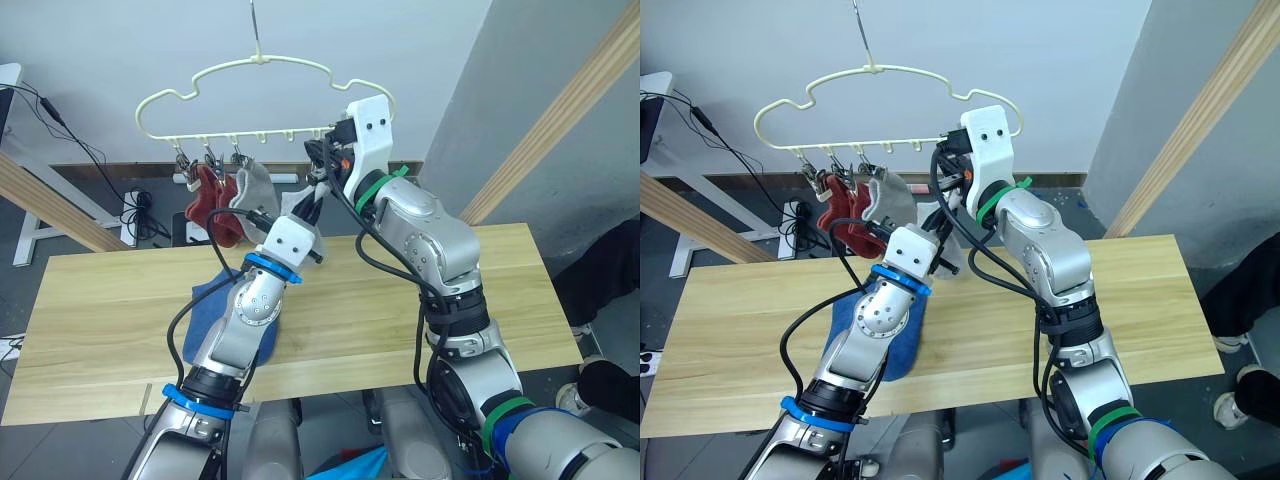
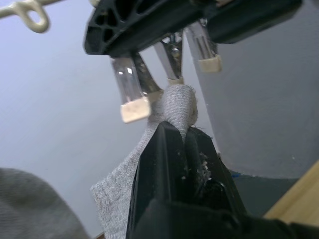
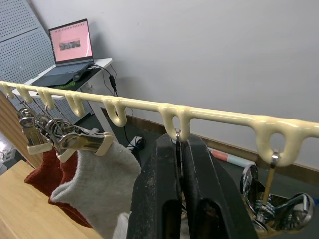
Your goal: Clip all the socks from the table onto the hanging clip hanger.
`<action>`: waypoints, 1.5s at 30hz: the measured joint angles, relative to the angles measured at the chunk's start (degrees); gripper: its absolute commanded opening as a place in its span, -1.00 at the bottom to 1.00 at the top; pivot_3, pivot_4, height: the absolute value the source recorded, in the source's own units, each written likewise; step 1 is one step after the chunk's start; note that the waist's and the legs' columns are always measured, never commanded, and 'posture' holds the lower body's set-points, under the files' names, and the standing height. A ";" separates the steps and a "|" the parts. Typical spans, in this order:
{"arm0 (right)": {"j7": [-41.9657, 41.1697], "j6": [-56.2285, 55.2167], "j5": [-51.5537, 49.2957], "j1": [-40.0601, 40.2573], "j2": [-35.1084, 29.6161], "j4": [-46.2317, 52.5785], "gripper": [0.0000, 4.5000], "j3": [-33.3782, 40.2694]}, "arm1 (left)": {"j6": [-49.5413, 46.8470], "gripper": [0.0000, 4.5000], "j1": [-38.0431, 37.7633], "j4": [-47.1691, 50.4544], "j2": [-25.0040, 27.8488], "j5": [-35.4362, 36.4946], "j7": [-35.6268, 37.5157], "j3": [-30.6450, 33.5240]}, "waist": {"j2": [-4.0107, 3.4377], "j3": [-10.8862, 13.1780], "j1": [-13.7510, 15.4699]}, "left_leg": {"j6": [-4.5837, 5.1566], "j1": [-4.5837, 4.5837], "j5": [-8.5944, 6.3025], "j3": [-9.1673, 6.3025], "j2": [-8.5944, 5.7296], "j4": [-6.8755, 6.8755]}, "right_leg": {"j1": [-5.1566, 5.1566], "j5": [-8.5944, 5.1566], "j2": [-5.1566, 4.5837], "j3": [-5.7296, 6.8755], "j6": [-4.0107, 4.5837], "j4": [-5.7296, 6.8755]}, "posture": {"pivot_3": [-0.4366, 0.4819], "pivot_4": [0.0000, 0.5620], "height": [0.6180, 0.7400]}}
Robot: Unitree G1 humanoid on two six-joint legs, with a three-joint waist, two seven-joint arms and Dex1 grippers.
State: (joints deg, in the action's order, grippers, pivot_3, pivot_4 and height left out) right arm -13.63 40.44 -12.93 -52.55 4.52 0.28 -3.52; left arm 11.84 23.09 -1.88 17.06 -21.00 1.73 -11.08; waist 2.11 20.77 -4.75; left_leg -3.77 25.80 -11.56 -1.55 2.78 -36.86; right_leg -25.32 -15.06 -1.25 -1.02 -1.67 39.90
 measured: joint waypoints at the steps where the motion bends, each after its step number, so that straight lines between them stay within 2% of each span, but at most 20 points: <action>1: 0.00 0.11 -0.04 0.00 0.01 0.04 -1.00 0.00 | 0.01 -0.99 0.01 -0.13 -0.06 0.00 -0.05 0.31 | 0.00 0.00 0.00 | 0.00 0.00 0.00 0.00 0.00 0.00 | 0.00 0.00 0.00 0.00 0.00 0.00 | -0.37 0.30 0.89; 2: 0.00 0.24 -0.13 0.00 0.01 0.05 -1.00 0.02 | 0.00 -0.99 0.01 -0.26 -0.30 0.01 -0.06 0.46 | 0.00 0.00 0.00 | 0.00 0.00 0.00 0.00 0.00 0.00 | 0.00 0.00 0.00 0.00 0.00 0.00 | -0.37 0.30 0.89; 4: 0.00 0.38 -0.48 0.00 0.18 0.06 -0.75 0.04 | -0.01 -1.00 0.03 -0.32 -0.85 0.01 -0.07 0.52 | 0.00 0.00 0.01 | 0.00 0.01 0.00 0.00 0.00 0.01 | 0.00 0.00 0.00 0.00 0.00 -0.01 | -0.37 0.30 0.89; 11: 0.51 1.67 -2.20 0.01 1.14 0.06 0.34 0.50 | 0.02 -1.00 1.75 -1.30 -1.06 -0.13 -0.10 0.80 | 0.00 0.00 0.00 | 0.00 0.01 0.00 0.00 -0.01 0.00 | 0.00 0.00 0.00 0.00 0.00 -0.01 | -0.37 0.30 0.89; 14: 1.15 2.49 -2.43 0.01 1.11 0.06 0.34 0.61 | 0.03 -1.00 2.32 -1.95 -1.32 0.02 0.11 0.82 | 0.00 0.00 0.00 | 0.00 0.01 0.00 0.00 0.00 0.01 | 0.00 0.00 0.00 0.01 0.00 -0.02 | -0.37 0.31 0.89; 21: 1.32 3.78 -2.41 0.49 -0.79 1.90 0.36 0.74 | -0.37 -0.13 1.89 -2.17 -2.06 2.52 2.96 0.73 | 0.00 0.00 0.00 | 0.00 0.02 0.00 -0.01 0.00 0.01 | 0.00 0.00 0.00 0.01 0.00 -0.02 | -0.37 0.31 0.89; 24: 1.15 4.46 -2.33 1.98 -2.59 4.45 0.36 0.45 | -0.62 -0.13 1.08 -1.60 -2.11 3.06 4.48 0.70 | 0.00 0.00 -0.01 | 0.00 0.02 0.00 0.00 0.00 0.02 | 0.00 0.00 0.00 0.00 -0.01 -0.04 | -0.39 0.31 0.89; 27: -0.49 5.04 -2.14 5.01 -6.81 8.77 0.36 -0.87 | -3.11 -0.13 -1.58 1.23 -1.87 6.50 9.18 0.62 | 0.00 0.00 -0.02 | 0.00 0.05 0.00 0.00 0.00 0.04 | 0.00 -0.01 0.00 0.00 -0.01 -0.11 | -0.40 0.31 0.89; 32: -3.32 6.18 -2.98 9.78 -11.50 17.20 0.36 -1.31 | -10.63 -0.13 -5.82 6.97 0.64 15.62 19.10 1.74 | -0.01 0.01 -0.16 | 0.00 0.05 0.00 0.00 0.02 0.04 | -0.01 -0.01 0.03 0.00 -0.01 -0.10 | -0.41 0.32 0.89; 38: -2.88 6.17 -2.67 11.52 -12.55 20.32 0.36 -2.27 | -23.17 -0.13 -5.73 17.73 5.98 29.03 29.97 5.50 | -0.01 0.01 -0.26 | -0.01 0.00 0.01 -0.03 0.04 0.01 | 0.00 -0.17 0.09 -0.02 -0.28 -0.05 | -0.40 0.31 0.89; 41: -1.98 5.64 -2.04 11.60 -11.96 20.13 0.10 -2.26 | -28.87 -0.12 -3.11 19.93 9.02 33.51 32.58 8.48 | -0.02 0.01 -0.23 | 0.00 0.01 0.01 -0.02 0.03 -0.01 | 0.00 -0.17 0.09 -0.04 -0.30 -0.06 | -0.38 0.29 0.89; 45: -0.58 4.08 -1.31 11.06 -10.77 17.95 0.10 -2.28 | -34.23 -0.12 -0.58 22.19 11.37 38.17 34.36 11.54 | -0.02 0.01 -0.21 | 0.00 0.03 0.01 -0.01 0.02 0.02 | 0.00 -0.17 0.08 -0.04 -0.29 -0.14 | -0.37 0.28 0.89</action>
State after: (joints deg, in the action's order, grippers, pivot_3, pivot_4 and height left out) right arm -14.21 44.52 -14.24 -41.48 -6.25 18.24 -5.80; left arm -22.38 22.51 20.31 28.43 17.17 36.09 0.46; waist 2.09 20.78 -4.96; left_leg -3.77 25.83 -11.55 -1.56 2.80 -36.84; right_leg -25.31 -15.23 -1.17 -1.05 -1.95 39.76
